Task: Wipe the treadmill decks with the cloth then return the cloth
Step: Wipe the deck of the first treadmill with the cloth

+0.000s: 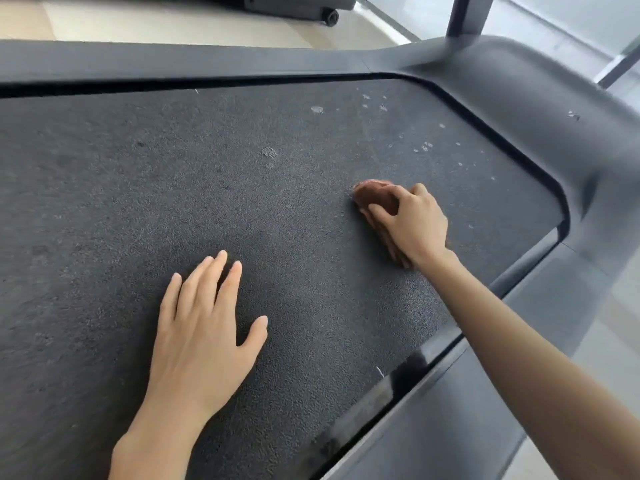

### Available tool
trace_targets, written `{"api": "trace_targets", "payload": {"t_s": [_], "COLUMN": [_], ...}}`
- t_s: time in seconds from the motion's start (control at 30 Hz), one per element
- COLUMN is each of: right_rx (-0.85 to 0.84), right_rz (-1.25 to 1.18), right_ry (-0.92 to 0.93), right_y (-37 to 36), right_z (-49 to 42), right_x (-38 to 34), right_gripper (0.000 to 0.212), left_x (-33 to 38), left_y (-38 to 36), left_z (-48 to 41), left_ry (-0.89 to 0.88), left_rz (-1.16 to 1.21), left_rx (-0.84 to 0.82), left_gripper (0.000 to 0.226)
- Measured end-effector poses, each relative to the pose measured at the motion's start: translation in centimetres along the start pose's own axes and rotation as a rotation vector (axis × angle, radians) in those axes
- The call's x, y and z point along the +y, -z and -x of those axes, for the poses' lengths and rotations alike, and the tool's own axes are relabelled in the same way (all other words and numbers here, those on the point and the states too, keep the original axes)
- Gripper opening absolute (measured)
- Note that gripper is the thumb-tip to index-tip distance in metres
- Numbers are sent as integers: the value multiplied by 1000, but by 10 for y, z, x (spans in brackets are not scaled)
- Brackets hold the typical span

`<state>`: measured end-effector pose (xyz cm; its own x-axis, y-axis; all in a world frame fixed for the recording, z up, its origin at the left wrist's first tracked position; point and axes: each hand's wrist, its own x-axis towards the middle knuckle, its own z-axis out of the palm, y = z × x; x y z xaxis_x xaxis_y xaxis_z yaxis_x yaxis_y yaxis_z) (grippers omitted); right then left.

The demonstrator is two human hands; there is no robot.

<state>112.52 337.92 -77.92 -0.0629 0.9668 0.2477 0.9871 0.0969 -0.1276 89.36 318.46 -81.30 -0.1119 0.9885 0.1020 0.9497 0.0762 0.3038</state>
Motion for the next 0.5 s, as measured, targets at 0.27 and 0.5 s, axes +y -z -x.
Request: {"api": "trace_targets", "payload": {"t_s": [0.27, 0.5], "right_rx": [103, 50], "right_rz": [-111, -63], "right_ry": [507, 365], "right_y": [-2, 10], "right_z": [85, 69], "right_x": [-66, -9], "right_gripper": [43, 44], "left_x": [0, 2], "left_y": [0, 2], "left_z": [-1, 2], "left_ry": [-3, 11], "left_rz": [-20, 10], "left_rx": [-5, 4], "left_gripper": [78, 78]}}
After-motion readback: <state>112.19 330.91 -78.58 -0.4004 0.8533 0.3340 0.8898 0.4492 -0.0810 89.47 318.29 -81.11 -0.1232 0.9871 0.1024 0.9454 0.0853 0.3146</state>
